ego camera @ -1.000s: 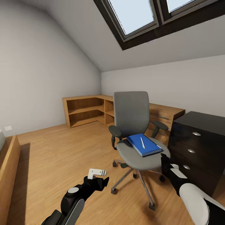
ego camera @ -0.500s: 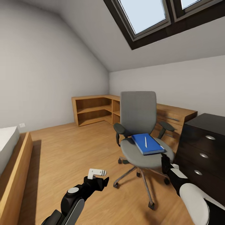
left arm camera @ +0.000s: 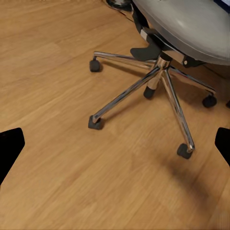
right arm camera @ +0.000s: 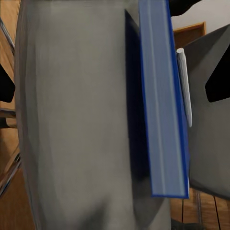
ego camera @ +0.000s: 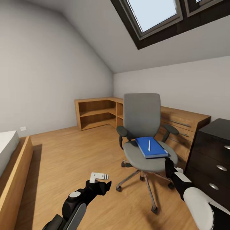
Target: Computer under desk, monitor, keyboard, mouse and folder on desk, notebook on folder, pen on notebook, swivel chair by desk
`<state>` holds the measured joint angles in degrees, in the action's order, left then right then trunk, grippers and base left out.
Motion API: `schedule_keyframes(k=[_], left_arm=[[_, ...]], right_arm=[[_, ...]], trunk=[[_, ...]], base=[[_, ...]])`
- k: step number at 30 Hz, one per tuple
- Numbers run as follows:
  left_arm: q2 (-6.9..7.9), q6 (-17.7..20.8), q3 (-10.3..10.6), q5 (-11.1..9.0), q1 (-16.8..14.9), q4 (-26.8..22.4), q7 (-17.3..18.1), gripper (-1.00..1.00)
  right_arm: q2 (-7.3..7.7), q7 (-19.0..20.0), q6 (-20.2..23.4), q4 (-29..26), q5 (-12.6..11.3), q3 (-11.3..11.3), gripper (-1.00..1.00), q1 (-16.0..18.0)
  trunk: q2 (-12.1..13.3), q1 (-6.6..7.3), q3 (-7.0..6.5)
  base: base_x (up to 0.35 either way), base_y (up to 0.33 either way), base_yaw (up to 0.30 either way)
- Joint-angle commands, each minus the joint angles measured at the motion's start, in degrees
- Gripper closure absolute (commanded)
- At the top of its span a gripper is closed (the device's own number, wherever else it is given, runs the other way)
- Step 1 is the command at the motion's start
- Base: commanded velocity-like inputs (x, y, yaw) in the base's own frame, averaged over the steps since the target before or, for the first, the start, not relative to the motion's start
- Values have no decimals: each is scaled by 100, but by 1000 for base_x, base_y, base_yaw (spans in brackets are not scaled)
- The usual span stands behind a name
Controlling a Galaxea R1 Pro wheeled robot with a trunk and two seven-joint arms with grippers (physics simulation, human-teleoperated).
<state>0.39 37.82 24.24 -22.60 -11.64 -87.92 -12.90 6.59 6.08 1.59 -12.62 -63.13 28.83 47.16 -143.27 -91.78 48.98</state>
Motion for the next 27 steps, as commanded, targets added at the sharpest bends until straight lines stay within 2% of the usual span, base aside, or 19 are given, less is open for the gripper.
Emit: schedule_keyframes(k=[1,8,27], left_arm=[[3,15,11,-60,-5,-6,-55,-100],[4,15,11,-58,-5,-4,-55,-100],[-1,15,11,-61,-5,108,-55,-100]], right_arm=[[1,25,17,2,-41,18,-100,4],[1,25,21,0,-41,17,-100,4],[9,25,25,1,-41,17,-100,6]], trunk=[[-3,0,6],[-3,0,6],[-3,0,6]], base=[[51,0,0],[113,0,0],[290,0,0]])
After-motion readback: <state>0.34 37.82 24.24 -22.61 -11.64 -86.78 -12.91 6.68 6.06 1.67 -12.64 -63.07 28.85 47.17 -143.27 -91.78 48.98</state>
